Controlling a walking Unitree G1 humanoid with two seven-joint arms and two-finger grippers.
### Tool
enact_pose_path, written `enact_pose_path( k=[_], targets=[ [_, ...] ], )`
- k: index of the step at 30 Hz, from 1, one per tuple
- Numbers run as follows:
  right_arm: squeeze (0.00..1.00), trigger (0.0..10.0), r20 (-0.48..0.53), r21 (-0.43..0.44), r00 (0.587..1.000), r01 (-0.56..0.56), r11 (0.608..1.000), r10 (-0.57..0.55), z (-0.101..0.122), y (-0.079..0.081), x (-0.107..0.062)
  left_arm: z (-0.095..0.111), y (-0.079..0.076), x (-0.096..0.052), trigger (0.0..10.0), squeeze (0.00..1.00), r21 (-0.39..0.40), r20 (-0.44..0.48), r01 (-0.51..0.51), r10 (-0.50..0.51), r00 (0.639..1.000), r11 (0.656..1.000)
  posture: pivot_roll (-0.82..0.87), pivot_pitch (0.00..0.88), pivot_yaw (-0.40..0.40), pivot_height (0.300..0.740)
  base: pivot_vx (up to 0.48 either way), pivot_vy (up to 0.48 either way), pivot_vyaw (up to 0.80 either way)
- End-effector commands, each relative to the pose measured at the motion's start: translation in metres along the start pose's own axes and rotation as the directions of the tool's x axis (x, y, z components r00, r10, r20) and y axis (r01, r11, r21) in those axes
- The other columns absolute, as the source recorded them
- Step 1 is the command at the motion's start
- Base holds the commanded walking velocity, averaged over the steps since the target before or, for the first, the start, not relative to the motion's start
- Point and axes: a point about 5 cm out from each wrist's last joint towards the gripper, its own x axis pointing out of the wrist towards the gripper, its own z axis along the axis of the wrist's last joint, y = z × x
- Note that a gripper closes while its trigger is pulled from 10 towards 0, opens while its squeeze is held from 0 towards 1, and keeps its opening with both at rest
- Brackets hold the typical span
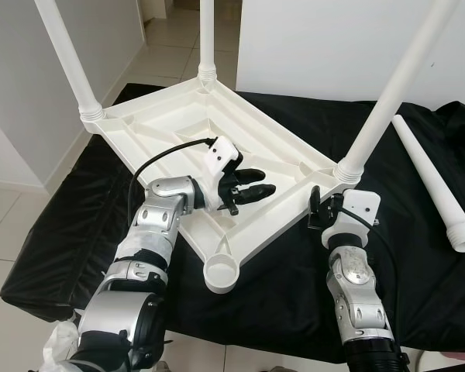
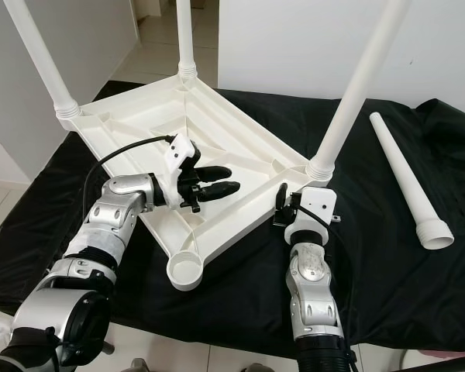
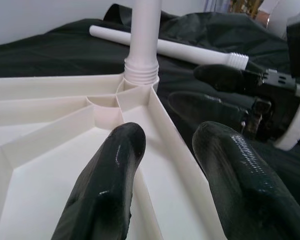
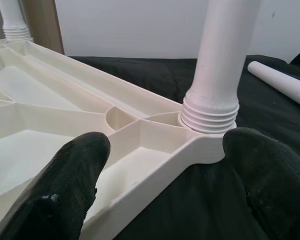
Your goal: Building children table
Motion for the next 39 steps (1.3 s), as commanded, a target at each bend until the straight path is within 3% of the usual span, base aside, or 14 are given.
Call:
enact_pose_path(
  k=[1, 10, 21, 24, 39],
  targets=[
    [0.00, 10.0, -0.005, -0.006, 1.000, -0.001, 1.000, 0.001, 0.000, 0.001, 0.002, 0.000, 0.031, -0.006, 10.0, 0.00, -0.027, -0.014, -0.621, 0.621, 0.784, 0.783, -0.11, 0.000, -0.038, 0.740, 0.000, 0.000, 0.00],
    [0.00, 10.0, 0.015, -0.038, 1.000, 0.020, 0.999, -0.020, 0.005, 0.002, 0.013, 0.007, 0.032, -0.001, 10.0, 0.00, -0.074, 0.008, -0.625, 0.627, 0.779, 0.777, -0.09, 0.000, -0.028, 0.740, 0.000, 0.000, 0.00],
    [0.00, 10.0, 0.018, -0.036, 1.000, 0.022, 0.999, -0.021, 0.005, 0.004, 0.014, 0.008, 0.029, -0.001, 10.0, 0.00, -0.052, 0.023, -0.651, 0.653, 0.757, 0.757, -0.08, 0.000, -0.026, 0.740, 0.000, 0.000, 0.00],
    [0.00, 10.0, 0.017, -0.042, 0.999, 0.028, 0.999, -0.028, 0.005, 0.002, 0.017, 0.009, 0.032, -0.003, 10.0, 0.00, -0.064, 0.031, -0.687, 0.689, 0.724, 0.724, -0.08, 0.000, -0.033, 0.740, 0.000, 0.000, 0.00],
    [0.00, 10.0, 0.030, -0.046, 0.999, 0.035, 0.998, -0.034, 0.008, 0.003, 0.020, 0.009, 0.036, -0.008, 10.0, 0.00, -0.098, 0.033, -0.728, 0.734, 0.679, 0.678, -0.09, 0.000, -0.038, 0.740, 0.000, 0.000, 0.00]
  ],
)
